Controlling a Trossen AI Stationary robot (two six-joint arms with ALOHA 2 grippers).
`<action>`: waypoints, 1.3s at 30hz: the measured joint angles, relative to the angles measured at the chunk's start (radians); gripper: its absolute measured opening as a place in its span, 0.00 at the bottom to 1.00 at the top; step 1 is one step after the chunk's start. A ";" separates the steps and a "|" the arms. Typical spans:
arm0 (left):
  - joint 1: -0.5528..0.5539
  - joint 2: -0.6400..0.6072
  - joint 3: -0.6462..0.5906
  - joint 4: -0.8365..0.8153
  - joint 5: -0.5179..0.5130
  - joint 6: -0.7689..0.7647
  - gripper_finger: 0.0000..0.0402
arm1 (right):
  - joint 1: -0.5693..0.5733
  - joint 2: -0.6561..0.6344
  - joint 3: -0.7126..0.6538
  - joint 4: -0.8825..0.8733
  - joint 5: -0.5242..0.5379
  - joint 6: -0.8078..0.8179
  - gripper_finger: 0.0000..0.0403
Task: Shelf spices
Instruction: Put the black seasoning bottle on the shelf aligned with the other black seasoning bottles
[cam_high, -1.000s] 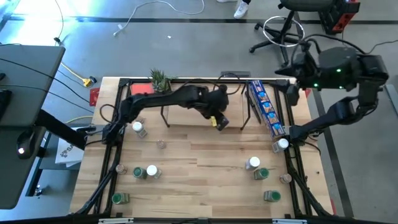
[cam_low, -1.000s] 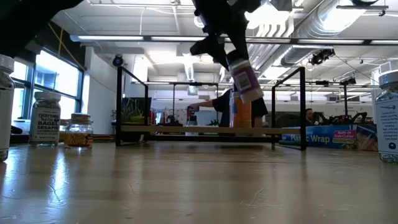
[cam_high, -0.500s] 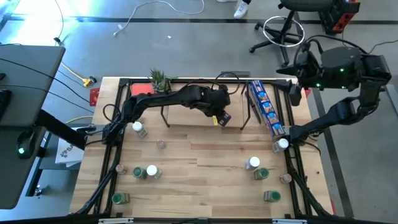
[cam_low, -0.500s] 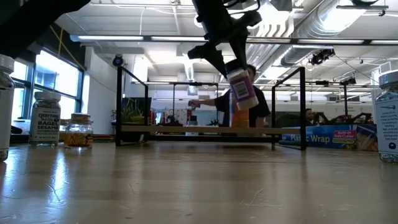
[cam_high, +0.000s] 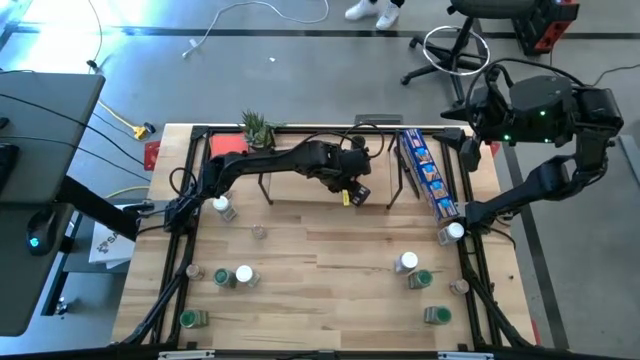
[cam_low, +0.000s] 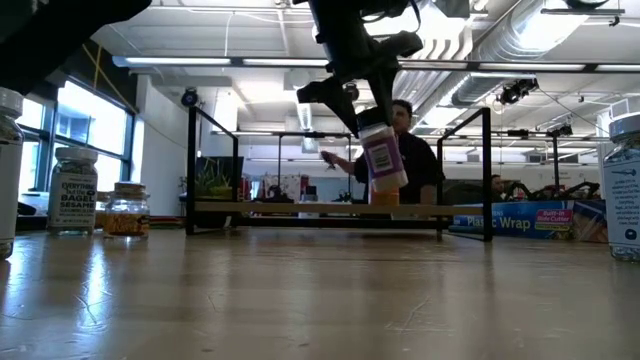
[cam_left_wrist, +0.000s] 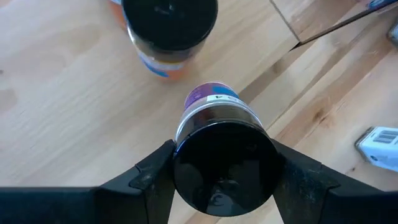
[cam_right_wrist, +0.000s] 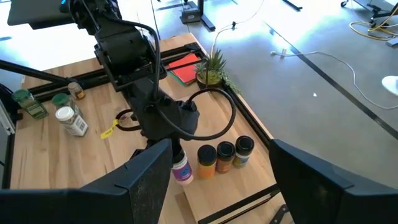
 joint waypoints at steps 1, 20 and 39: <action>0.000 0.000 0.000 0.000 -0.007 0.000 0.52 | 0.000 0.000 0.000 0.000 0.000 0.000 0.65; 0.022 0.003 -0.032 0.041 0.070 -0.140 0.55 | 0.000 0.000 0.000 0.000 0.000 -0.013 0.65; 0.022 0.003 -0.032 0.076 0.001 -0.183 0.56 | 0.000 0.000 0.000 0.000 0.000 -0.016 0.65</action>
